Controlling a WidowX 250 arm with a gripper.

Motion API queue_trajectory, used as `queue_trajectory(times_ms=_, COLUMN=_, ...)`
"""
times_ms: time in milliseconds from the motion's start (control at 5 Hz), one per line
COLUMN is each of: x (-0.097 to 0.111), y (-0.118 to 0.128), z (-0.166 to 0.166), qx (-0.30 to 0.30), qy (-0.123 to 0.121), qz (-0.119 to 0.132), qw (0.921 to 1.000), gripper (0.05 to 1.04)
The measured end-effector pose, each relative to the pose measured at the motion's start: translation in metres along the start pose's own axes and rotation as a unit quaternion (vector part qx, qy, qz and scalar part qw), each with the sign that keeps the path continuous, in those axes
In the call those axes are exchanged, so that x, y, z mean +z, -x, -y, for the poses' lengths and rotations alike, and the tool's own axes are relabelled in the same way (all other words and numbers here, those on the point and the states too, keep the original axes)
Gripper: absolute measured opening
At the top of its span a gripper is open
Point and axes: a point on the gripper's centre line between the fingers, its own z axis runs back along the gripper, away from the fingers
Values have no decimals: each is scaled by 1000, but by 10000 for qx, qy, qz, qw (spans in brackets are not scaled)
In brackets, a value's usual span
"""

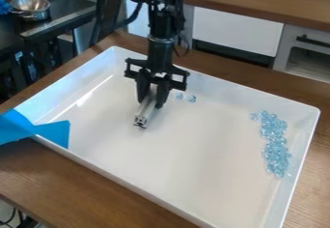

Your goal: Sweep into pile

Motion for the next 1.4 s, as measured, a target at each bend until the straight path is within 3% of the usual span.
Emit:
queue_trajectory(times_ms=600, x=-1, y=18, z=71, qx=-352, qy=156, qz=-12, qw=9993, gripper=380)
queue_trajectory(times_ms=1200, x=3, y=38, z=173, qx=-815, qy=482, qz=-157, qw=9954, gripper=380)
queue_trajectory(times_ms=1400, x=6, y=38, z=167, qx=-719, qy=554, qz=-243, qw=9956, gripper=380)
